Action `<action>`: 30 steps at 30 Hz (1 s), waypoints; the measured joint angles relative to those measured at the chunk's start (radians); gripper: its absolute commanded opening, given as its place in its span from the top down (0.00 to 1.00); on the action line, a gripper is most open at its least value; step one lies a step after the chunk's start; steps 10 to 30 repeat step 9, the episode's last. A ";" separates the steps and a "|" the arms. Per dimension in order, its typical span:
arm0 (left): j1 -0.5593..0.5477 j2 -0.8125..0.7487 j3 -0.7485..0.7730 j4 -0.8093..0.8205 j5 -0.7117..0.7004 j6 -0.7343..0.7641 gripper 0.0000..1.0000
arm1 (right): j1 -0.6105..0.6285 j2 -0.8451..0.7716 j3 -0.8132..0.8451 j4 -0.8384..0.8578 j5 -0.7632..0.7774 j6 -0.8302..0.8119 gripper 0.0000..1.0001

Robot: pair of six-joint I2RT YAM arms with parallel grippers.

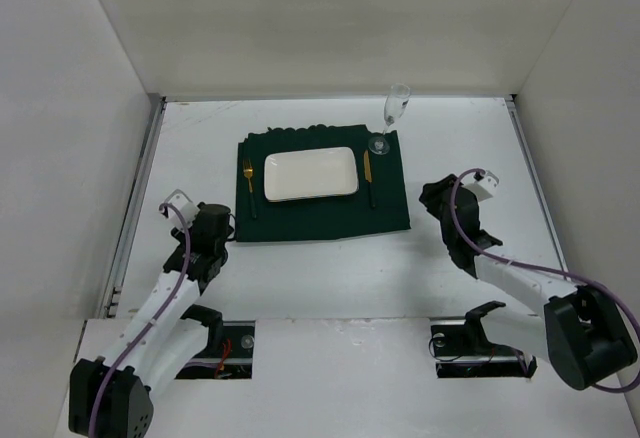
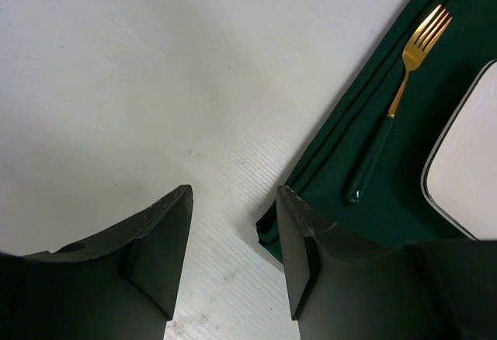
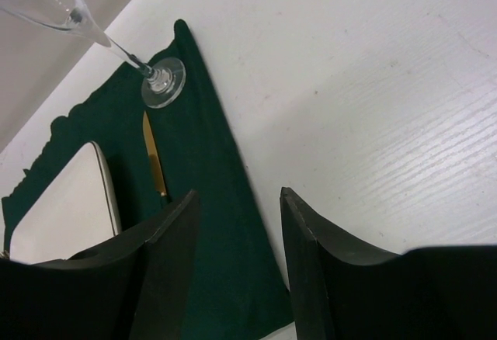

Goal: Set the dinner table for one person

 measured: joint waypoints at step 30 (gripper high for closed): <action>0.006 0.016 0.000 -0.004 0.001 0.008 0.56 | 0.000 0.068 0.011 -0.001 -0.018 -0.001 0.48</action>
